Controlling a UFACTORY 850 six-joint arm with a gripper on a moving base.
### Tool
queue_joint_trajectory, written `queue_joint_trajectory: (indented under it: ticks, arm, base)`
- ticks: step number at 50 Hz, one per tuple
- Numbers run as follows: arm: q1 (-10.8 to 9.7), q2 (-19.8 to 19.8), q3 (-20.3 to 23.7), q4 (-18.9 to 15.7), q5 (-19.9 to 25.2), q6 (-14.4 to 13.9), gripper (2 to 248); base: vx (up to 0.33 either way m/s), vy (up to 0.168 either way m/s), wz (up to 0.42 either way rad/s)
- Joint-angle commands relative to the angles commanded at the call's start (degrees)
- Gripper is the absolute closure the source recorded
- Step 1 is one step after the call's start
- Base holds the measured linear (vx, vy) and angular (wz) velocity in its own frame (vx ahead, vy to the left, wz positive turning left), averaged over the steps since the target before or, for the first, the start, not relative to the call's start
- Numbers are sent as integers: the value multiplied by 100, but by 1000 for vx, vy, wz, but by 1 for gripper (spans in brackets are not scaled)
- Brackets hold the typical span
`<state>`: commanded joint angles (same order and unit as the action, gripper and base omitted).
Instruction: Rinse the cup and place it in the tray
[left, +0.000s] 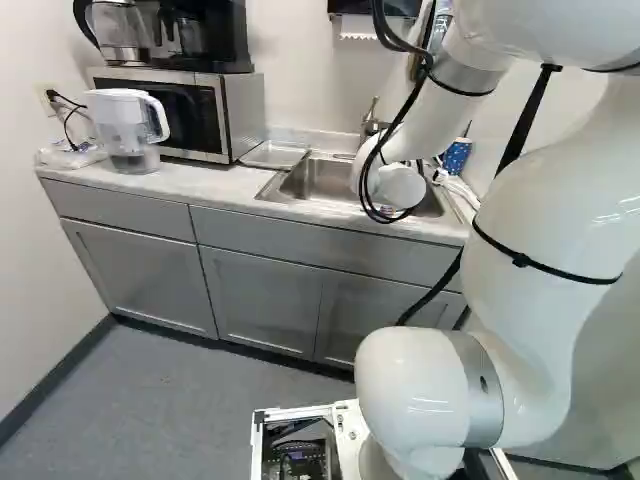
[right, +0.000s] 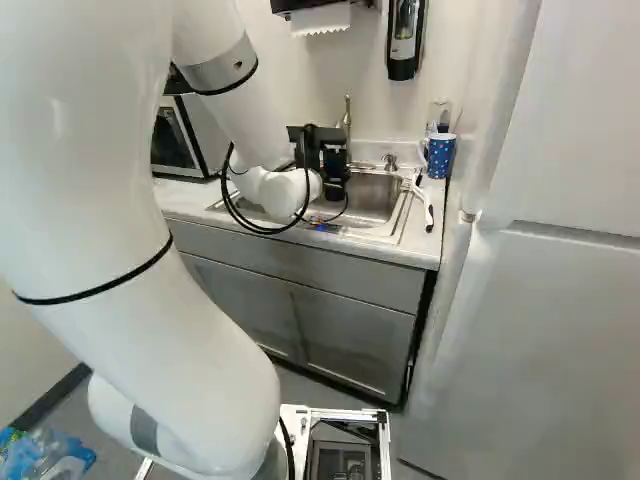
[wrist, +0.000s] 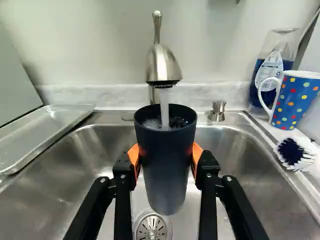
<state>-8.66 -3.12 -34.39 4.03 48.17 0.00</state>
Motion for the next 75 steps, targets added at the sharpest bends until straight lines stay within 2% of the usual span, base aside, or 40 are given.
queue_joint_trajectory:
  ticks: [36,75]
  arm:
    - [647,154,117,0,0,0,129]
    - [1347,321,-220,0,-180,0,129]
  base:
    - [0,0,0]
    - [0,0,0]
